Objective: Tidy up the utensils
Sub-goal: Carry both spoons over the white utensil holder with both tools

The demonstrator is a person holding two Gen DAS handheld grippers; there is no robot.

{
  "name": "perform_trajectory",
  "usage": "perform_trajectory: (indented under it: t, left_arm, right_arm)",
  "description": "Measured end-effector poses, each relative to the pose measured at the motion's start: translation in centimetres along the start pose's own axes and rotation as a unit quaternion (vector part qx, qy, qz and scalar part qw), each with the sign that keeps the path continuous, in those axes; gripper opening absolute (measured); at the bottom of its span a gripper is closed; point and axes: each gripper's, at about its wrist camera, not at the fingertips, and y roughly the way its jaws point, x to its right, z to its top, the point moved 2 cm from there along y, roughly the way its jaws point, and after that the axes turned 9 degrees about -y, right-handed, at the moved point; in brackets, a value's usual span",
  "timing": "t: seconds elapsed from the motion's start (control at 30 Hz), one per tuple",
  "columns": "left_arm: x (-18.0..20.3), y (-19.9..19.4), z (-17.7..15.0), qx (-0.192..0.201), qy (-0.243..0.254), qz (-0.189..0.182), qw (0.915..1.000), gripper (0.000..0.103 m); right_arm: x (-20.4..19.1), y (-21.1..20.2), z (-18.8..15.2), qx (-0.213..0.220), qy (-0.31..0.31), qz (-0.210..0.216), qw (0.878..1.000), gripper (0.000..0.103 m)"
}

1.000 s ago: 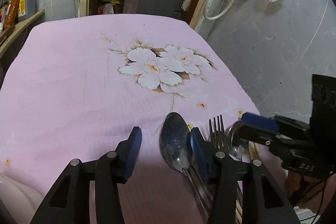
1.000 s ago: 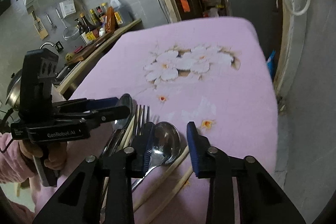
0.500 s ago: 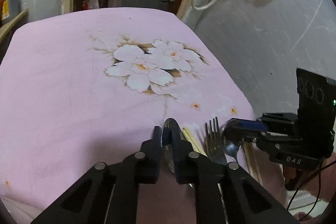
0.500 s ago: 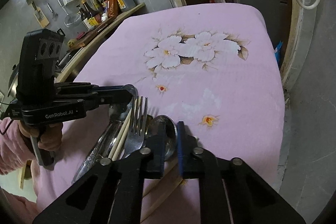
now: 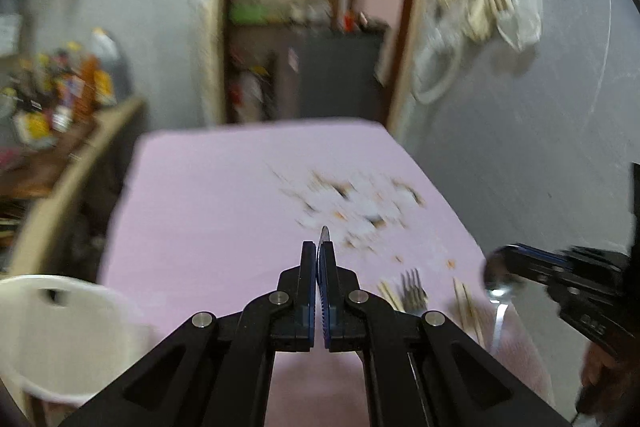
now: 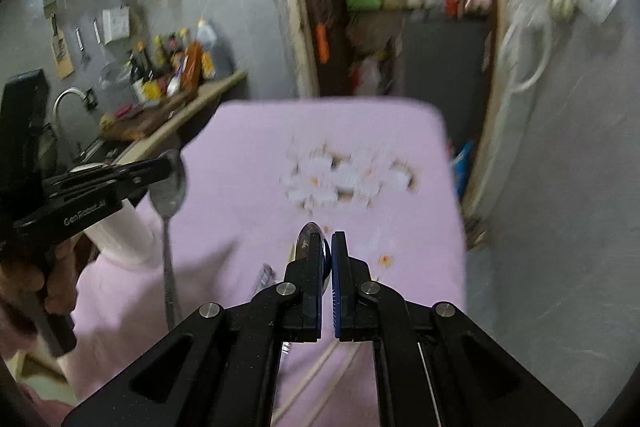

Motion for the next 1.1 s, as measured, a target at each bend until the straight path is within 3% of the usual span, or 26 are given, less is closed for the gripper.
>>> perform_trajectory:
  t: [0.1,0.27,0.4,0.53,0.73,0.9,1.1]
  left_arm:
    - [-1.7,-3.7,1.5,0.044,-0.017,0.017,0.9988,0.003]
    - [-6.1,-10.3,5.5,0.113,-0.029,0.030,0.9928,0.003]
    - [-10.9,-14.1,8.1,0.143,-0.047,0.055,0.9871,0.003]
    - [-16.4,-17.1,9.7,0.184,-0.059,0.105,0.9755,0.003]
    - [-21.1,-16.7,9.7,0.213,-0.045,0.156,0.9634,0.003]
    - [-20.9,-14.0,7.9,0.216,-0.001,0.168,0.9619,0.003]
    - [-19.9,-11.1,5.1,0.211,0.027,0.175,0.9613,0.003]
  right_arm:
    - [-2.8,-3.9,2.5,0.048,-0.001,-0.049,0.998,0.004]
    - [-7.0,-8.0,7.3,0.121,0.003,-0.081,0.989,0.004]
    - [-11.0,-8.8,11.2,0.172,0.000,-0.083,0.982,0.004]
    - [-15.9,-7.9,14.1,0.205,-0.027,-0.094,0.974,0.004]
    - [-22.2,-4.3,15.6,0.204,-0.088,-0.119,0.968,0.004]
    - [-24.8,-1.1,14.3,0.179,-0.139,-0.119,0.967,0.004]
    - [-25.5,0.9,12.4,0.157,-0.152,-0.119,0.969,0.004]
